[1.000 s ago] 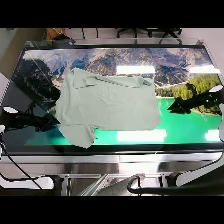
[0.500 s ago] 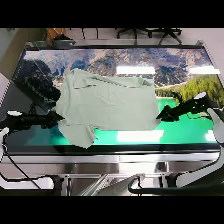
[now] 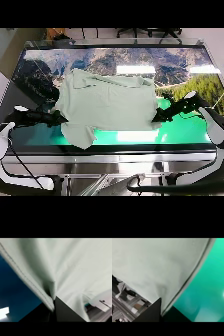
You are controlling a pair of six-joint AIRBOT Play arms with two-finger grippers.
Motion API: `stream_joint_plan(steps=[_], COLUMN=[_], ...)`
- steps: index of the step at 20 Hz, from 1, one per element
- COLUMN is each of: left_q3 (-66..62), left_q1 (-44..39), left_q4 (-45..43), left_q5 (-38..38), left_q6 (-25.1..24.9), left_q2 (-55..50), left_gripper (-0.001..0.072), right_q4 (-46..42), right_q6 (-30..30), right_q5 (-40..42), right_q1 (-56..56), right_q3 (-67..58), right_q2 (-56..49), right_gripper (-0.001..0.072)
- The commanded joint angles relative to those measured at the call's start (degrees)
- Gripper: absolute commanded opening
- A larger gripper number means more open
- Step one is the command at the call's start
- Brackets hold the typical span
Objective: Fold the shirts.
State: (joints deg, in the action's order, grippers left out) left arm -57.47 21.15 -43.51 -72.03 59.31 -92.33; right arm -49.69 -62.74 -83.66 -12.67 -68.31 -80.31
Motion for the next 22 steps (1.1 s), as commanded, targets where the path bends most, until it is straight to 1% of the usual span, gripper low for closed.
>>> stream_joint_plan(steps=[1, 3, 5, 6, 8, 9, 11, 12, 14, 16, 17, 18, 19, 20, 22], left_q3=[-5.33, -9.88, -16.65, -20.61, -29.57, -34.29, -44.17, -48.22, -53.46, -57.44, -58.64, -58.99, -58.05, -56.0, -49.99], left_q1=[2.34, 3.89, 4.61, 4.87, 5.4, 5.9, 7.67, 9.01, 12.5, 18.32, 21.27, 22.99, 23.28, 22.67, 18.1], left_q4=[1.25, 4.55, 12.48, 17.2, 25.03, 27.69, 30.62, 31.17, 31.17, 31.04, 31.08, 30.99, 31.06, 31.01, 30.97], left_q5=[-8.28, -11.54, -15.13, -15.06, -12.76, -11.26, -9.09, -6.54, -0.74, 1.07, 0.5, -0.81, -2.14, -4.0, -8.17], left_q6=[1.79, 2.49, 2.16, 2.19, 2.21, 2.27, 2.78, 3.76, 5.33, 5.46, 5.73, 5.73, 5.73, 5.66, 5.09], left_q2=[3.98, 9.55, 16.02, 19.63, 26.29, 29.09, 34.07, 36.52, 40.83, 43.21, 43.56, 43.43, 42.8, 41.99, 39.26], left_gripper=[0.0016, 0.0016, 0.0016, 0.0016, 0.0016, 0.0017, 0.0017, 0.0017, 0.0017, 0.0017, 0.0017, 0.0018, 0.0018, 0.0018, 0.0018], right_q4=[4.79, 13.2, 22.67, 26.53, 33.09, 34.69, 34.47, 34.36, 34.18, 32.09, 30.38, 28.33, 26.69, 25.62, 23.76], right_q6=[-0.02, 1.6, 3.85, 5.51, 7.58, 8.37, 8.59, 8.61, 9.05, 8.98, 8.59, 6.95, 5.18, 3.89, 2.14], right_q5=[-2.78, -4.31, -4.17, -3.21, 2.08, 6.03, 12.79, 15.34, 19.69, 23.47, 24.02, 23.21, 21.59, 19.58, 14.95], right_q1=[-0.81, -3.21, -5.57, -6.56, -8.55, -9.38, -10.21, -10.21, -10.21, -10.19, -10.19, -10.19, -10.19, -10.16, -10.08], right_q3=[-0.63, -3.04, -7.3, -10.14, -16.87, -20.7, -27.76, -30.42, -34.45, -35.85, -35.82, -35.78, -35.76, -35.65, -34.23], right_q2=[4.85, 10.6, 17.75, 21.44, 29.05, 32.46, 37.81, 39.71, 42.42, 43.76, 43.93, 43.63, 42.86, 41.68, 38.45], right_gripper=[0.0017, 0.0017, 0.0017, 0.0017, 0.0017, 0.0017, 0.0017, 0.0017, 0.0017, 0.0017, 0.0017, 0.0018, 0.0017, 0.0017, 0.0016])
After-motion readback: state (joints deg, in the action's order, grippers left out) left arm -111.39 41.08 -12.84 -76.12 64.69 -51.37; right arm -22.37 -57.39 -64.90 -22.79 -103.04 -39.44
